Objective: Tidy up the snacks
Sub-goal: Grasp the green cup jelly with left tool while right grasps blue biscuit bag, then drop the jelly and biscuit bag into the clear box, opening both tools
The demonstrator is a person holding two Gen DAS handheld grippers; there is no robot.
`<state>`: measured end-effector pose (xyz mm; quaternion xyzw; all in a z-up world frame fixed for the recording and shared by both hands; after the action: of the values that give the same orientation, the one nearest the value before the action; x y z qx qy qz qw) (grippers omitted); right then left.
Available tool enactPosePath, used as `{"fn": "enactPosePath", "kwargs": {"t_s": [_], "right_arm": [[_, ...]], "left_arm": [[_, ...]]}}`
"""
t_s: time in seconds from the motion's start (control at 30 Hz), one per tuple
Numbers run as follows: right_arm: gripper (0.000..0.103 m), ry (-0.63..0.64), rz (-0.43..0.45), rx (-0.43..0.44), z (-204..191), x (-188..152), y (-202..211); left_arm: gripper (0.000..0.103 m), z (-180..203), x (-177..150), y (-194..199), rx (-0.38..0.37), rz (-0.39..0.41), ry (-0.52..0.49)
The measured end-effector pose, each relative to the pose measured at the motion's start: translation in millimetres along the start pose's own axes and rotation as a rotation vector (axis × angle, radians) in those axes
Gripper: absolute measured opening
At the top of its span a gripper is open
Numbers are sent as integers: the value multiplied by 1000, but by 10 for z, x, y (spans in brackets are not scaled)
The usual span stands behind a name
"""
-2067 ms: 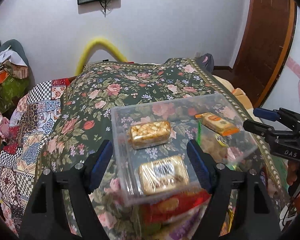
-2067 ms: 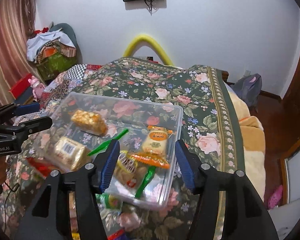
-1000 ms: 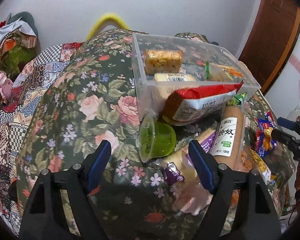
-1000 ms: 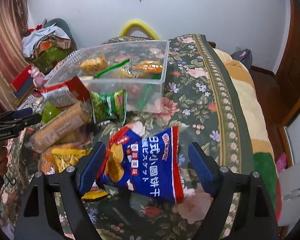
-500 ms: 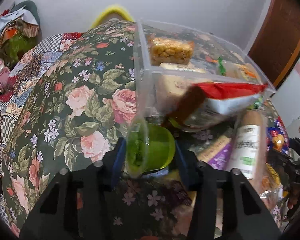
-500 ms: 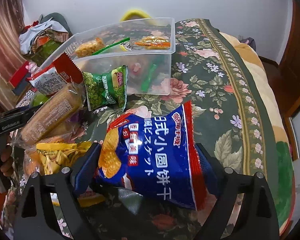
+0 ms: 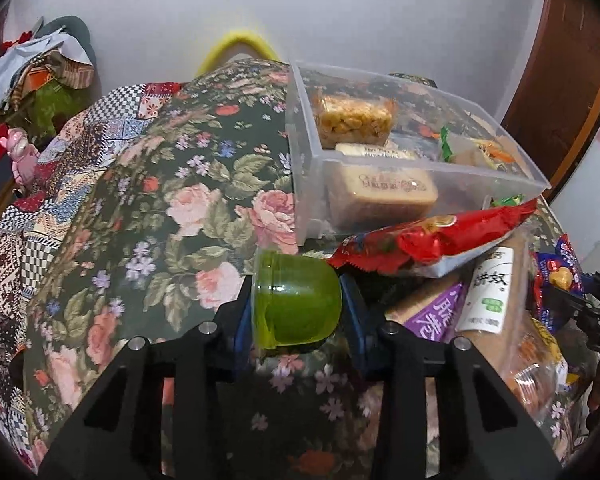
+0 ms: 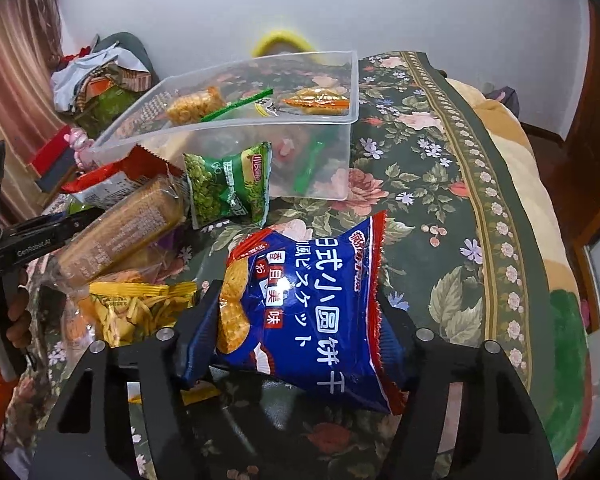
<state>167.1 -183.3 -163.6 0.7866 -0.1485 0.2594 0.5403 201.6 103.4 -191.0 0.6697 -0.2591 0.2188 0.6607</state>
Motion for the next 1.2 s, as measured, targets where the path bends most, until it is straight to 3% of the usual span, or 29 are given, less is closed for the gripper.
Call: {"fn": "enactPosePath", "kwargs": {"t_s": [0.37, 0.67, 0.93, 1.2], "right_arm": [[60, 0, 90, 13, -22, 190, 285], [60, 26, 190, 29, -153, 504, 478], [60, 64, 263, 49, -353, 783, 508], [60, 90, 279, 60, -500, 1003, 330]], "left_arm": [[40, -41, 164, 477, 35, 91, -19], [40, 80, 477, 692, 18, 165, -61], [40, 221, 808, 573, 14, 186, -100], [40, 287, 1079, 274, 3, 168, -110]]}}
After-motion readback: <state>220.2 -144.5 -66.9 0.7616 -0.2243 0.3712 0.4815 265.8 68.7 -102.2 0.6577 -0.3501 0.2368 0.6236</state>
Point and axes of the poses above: each gripper's, at about its wrist camera, not at the fingertips, and y roughly against the way its jaws point, z to its right, x to its top, the point moved 1 cm from there along -y, roughly the way its jaws point, and after that the axes turned 11 degrees about -y, right-handed, at the moved point
